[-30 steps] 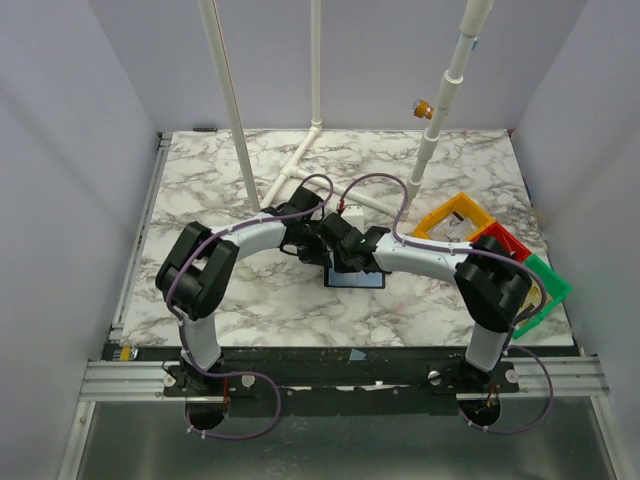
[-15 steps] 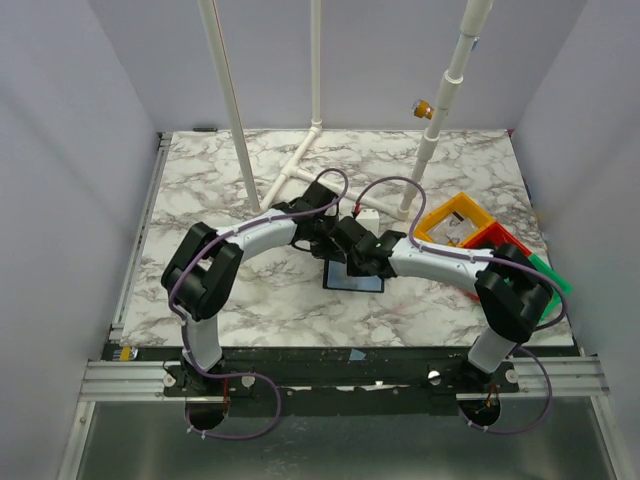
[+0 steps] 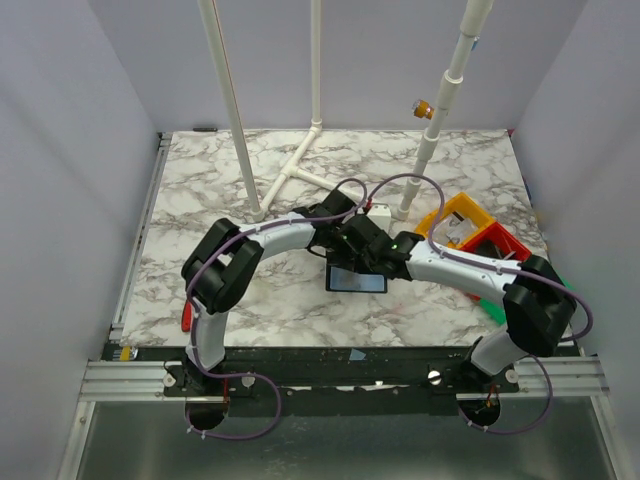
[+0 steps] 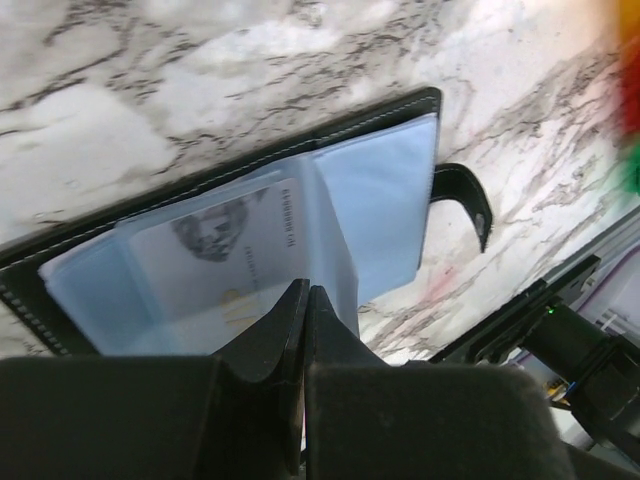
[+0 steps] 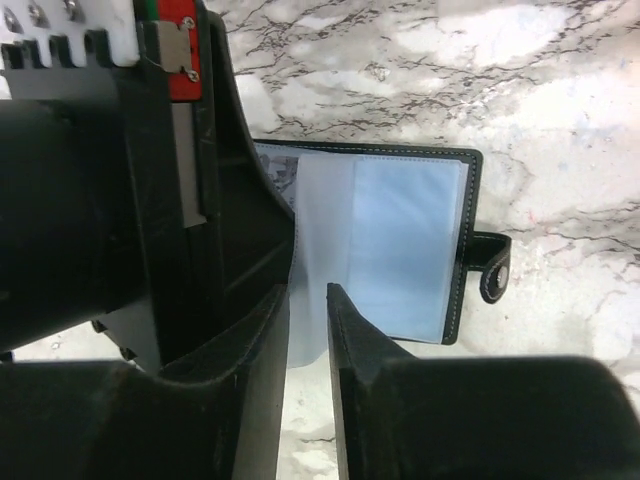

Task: Take the credit cards out of the card holder
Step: Remove the credit card from the card holder.

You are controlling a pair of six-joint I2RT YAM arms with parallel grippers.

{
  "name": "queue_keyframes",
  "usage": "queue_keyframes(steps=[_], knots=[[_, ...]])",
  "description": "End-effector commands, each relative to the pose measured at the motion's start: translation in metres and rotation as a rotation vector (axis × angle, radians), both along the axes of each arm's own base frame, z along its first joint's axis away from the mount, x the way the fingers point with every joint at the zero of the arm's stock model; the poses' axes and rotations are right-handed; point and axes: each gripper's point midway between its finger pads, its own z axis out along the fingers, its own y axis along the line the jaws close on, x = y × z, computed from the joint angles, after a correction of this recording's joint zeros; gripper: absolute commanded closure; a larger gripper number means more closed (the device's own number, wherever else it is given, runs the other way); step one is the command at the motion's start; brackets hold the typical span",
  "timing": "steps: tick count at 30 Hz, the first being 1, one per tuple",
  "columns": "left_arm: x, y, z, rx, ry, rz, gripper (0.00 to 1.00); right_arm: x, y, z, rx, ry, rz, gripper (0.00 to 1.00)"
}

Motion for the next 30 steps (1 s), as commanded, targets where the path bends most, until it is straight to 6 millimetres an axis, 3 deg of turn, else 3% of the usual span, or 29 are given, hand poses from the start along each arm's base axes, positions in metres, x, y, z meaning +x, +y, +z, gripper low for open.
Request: queue_keyframes(steps=[1, 4, 10, 14, 20, 25, 30], knots=[[-0.001, -0.025, 0.013, -0.065, 0.002, -0.032, 1.0, 0.001, -0.018, 0.014, -0.017, -0.038, -0.051, 0.71], [-0.004, -0.033, 0.015, -0.075, 0.007, -0.044, 1.0, 0.0, -0.026, 0.029, -0.008, -0.067, -0.07, 0.64], [-0.006, -0.044, 0.006, -0.062, 0.026, -0.056, 1.0, -0.007, -0.05, 0.051, 0.013, -0.124, -0.12, 0.59], [-0.007, -0.047, -0.004, -0.042, 0.043, -0.057, 1.0, -0.012, -0.056, 0.05, 0.03, -0.119, -0.127, 0.58], [-0.004, -0.043, 0.013, -0.046, 0.002, -0.055, 1.0, -0.012, -0.047, 0.042, 0.105, -0.083, -0.103, 0.57], [0.006, -0.021, 0.038, -0.035, -0.072, -0.019, 1.0, -0.008, -0.035, 0.04, 0.226, -0.042, -0.052, 0.57], [0.012, 0.025, 0.037, 0.035, -0.108, 0.044, 1.0, -0.003, -0.016, 0.033, 0.369, 0.016, 0.001, 0.55]])
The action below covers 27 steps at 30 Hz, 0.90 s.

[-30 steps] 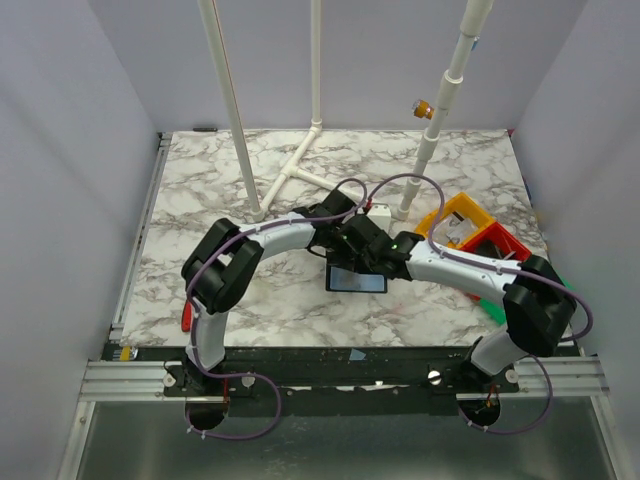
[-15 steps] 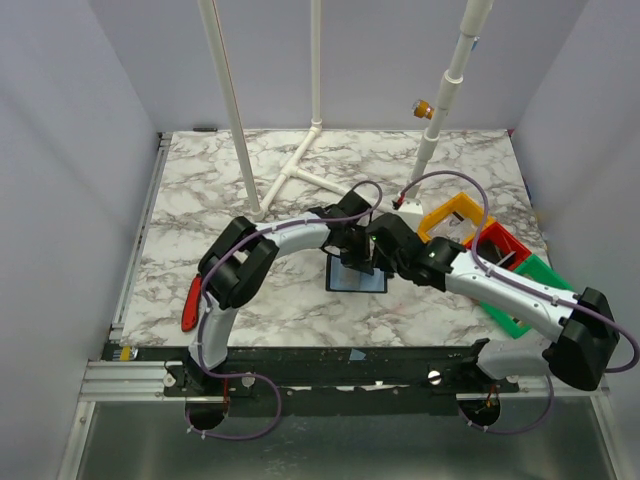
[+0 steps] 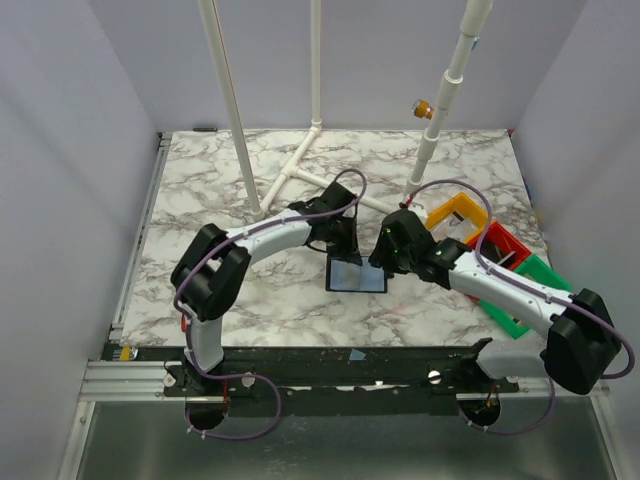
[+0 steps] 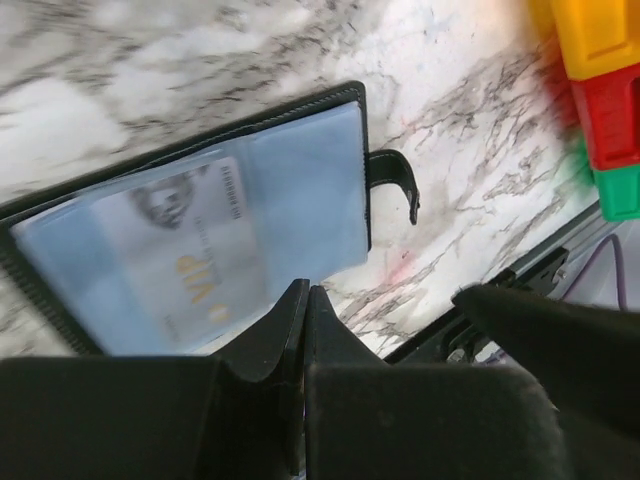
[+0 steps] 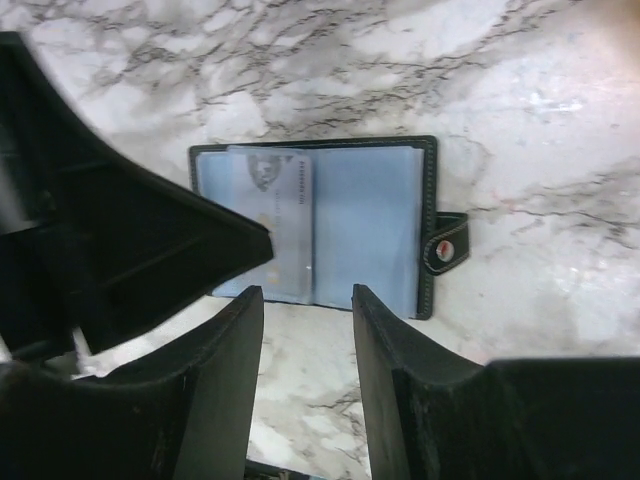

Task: Take the credit cards out of the card holder
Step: Remove the credit card from the card holder.

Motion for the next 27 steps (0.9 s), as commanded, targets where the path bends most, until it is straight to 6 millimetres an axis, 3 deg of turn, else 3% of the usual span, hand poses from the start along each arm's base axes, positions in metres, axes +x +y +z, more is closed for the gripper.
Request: queue_keyframes(steps=[1, 4, 10, 27], knots=[[0.014, 0.05, 0.007, 0.081, -0.076, 0.078, 1.0, 0.004, 0.031, 0.001, 0.199, 0.029, 0.095, 0.55], [0.015, 0.066, -0.001, 0.097, -0.072, 0.086, 1.0, 0.007, 0.039, -0.007, 0.267, 0.062, 0.113, 0.55], [0.013, 0.067, -0.015, 0.106, -0.055, 0.069, 1.0, 0.014, 0.05, -0.032, 0.282, 0.117, 0.118, 0.56], [0.013, 0.062, -0.036, 0.108, -0.009, 0.062, 1.0, 0.014, 0.042, -0.076, 0.261, 0.192, 0.079, 0.58]])
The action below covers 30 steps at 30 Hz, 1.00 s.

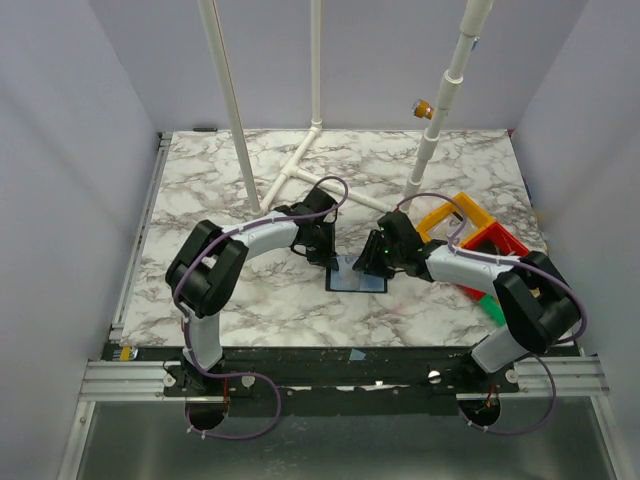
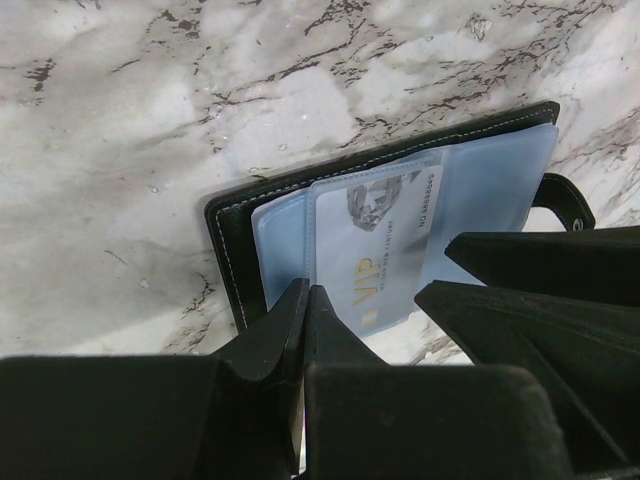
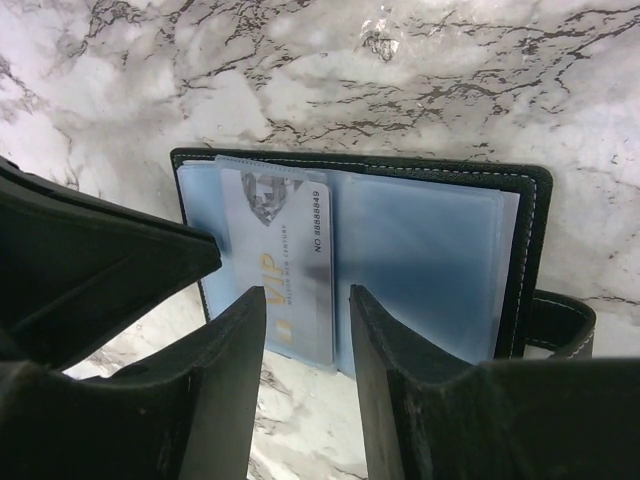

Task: Take the credit cards out of the card holder
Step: Remove the credit card from the card holder.

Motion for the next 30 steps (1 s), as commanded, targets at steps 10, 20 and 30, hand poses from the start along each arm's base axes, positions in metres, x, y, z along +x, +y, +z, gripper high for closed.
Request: queue_keyframes(steps=[10, 20, 30], knots=[[-0.002, -0.01, -0.007, -0.015, 0.01, -0.022, 1.0, 0.003, 0.011, -0.014, 0.042, 0.034, 0.029, 0.58], [-0.005, -0.009, -0.006, -0.013, 0.013, -0.014, 1.0, 0.008, 0.037, -0.014, 0.127, 0.049, 0.103, 0.59], [-0.007, -0.009, -0.017, -0.001, 0.05, 0.0, 1.0, 0.008, 0.024, -0.014, 0.161, 0.059, 0.106, 0.59]])
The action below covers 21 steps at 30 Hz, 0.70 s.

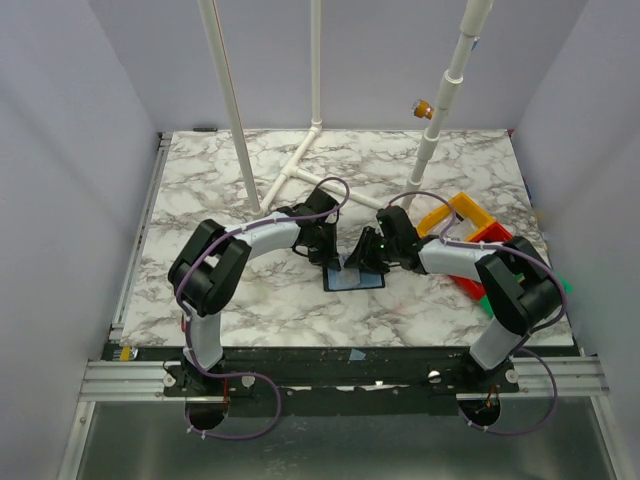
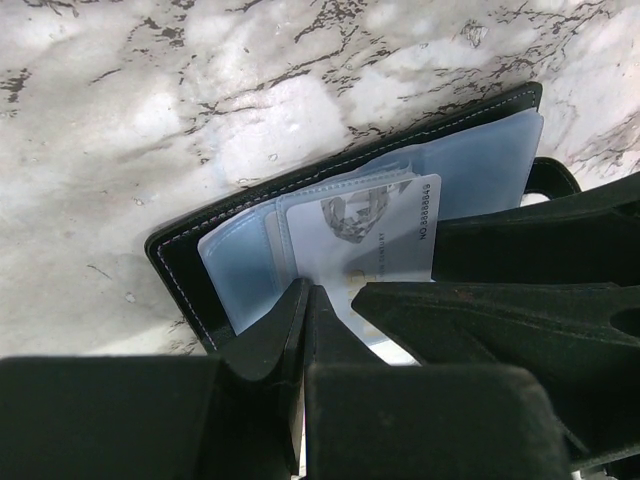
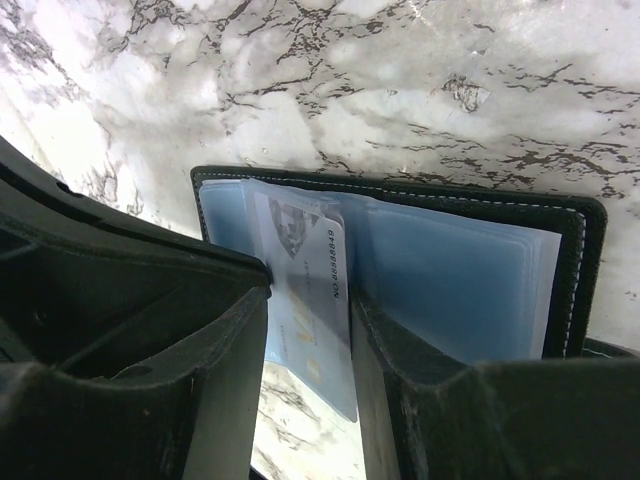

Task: Take the credit cards out of the card holder
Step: Remove the credit card from the card holder.

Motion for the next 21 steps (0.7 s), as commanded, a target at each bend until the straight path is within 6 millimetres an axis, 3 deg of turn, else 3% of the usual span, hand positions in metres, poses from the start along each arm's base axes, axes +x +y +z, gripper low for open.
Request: queue_keyframes(steps=[1, 5, 13, 21], knots=[[-0.007, -0.003, -0.014, 0.01, 0.045, -0.005, 1.0, -0.001, -0.005, -0.002, 0.067, 0.012, 0.027, 0.58], [-0.007, -0.003, -0.017, 0.017, 0.052, -0.003, 1.0, 0.001, -0.02, 0.005, 0.141, 0.007, 0.03, 0.57], [-0.006, -0.003, -0.016, 0.016, 0.053, 0.002, 1.0, -0.009, -0.014, 0.007, 0.257, 0.035, 0.053, 0.59], [-0.006, -0.003, -0.015, 0.016, 0.051, 0.001, 1.0, -0.014, -0.017, 0.002, 0.327, 0.073, 0.024, 0.72]])
